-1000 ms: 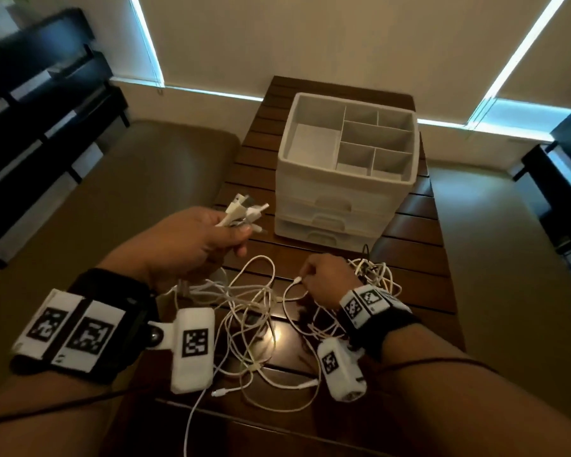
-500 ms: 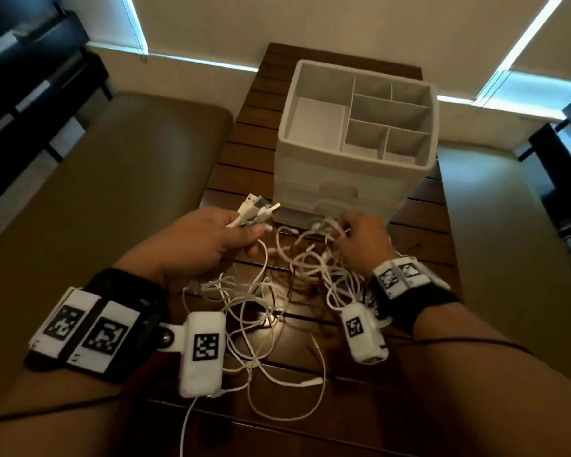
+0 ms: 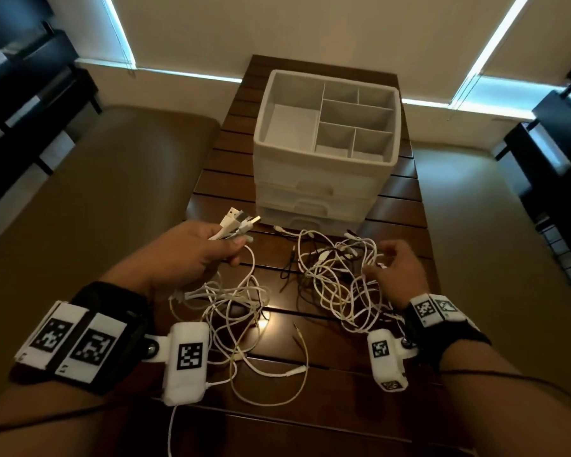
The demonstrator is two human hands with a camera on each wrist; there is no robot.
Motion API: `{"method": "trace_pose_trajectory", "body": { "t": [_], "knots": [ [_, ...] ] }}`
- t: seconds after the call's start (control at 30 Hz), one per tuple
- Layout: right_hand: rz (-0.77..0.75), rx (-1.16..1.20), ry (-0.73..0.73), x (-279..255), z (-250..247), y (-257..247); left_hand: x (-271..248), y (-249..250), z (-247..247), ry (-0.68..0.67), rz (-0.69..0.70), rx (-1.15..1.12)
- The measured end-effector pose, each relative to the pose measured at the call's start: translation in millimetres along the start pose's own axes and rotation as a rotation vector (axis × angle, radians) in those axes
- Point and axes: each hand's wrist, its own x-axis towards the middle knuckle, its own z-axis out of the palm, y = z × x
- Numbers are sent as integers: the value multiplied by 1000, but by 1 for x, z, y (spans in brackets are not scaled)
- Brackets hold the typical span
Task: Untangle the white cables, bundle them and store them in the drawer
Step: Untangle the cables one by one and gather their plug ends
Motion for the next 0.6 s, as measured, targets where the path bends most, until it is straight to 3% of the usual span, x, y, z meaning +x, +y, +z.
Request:
{"method": "trace_pose_trajectory", "body": {
  "t": [0.07,0.1,0.2,0.27,0.37,0.6],
  "knots": [
    [-144,-91,186,-8,-10,-4,0,1,2,-3,-1,26],
    [-228,-129,204,-15,-12,-9,0,2,4,0,-4,36],
    [-378,-150,-62,-29,-1,-20,1,7,11,11,-6,42],
    [-372,-154,-201,-26,16,-27,3,9,16,10,1,53],
    [-222,-312,-292,-5,46,-34,7,11,20,15,-6,75],
    [-54,-555,-318,16,96,-45,20,12,20,35,13,127]
  ]
}}
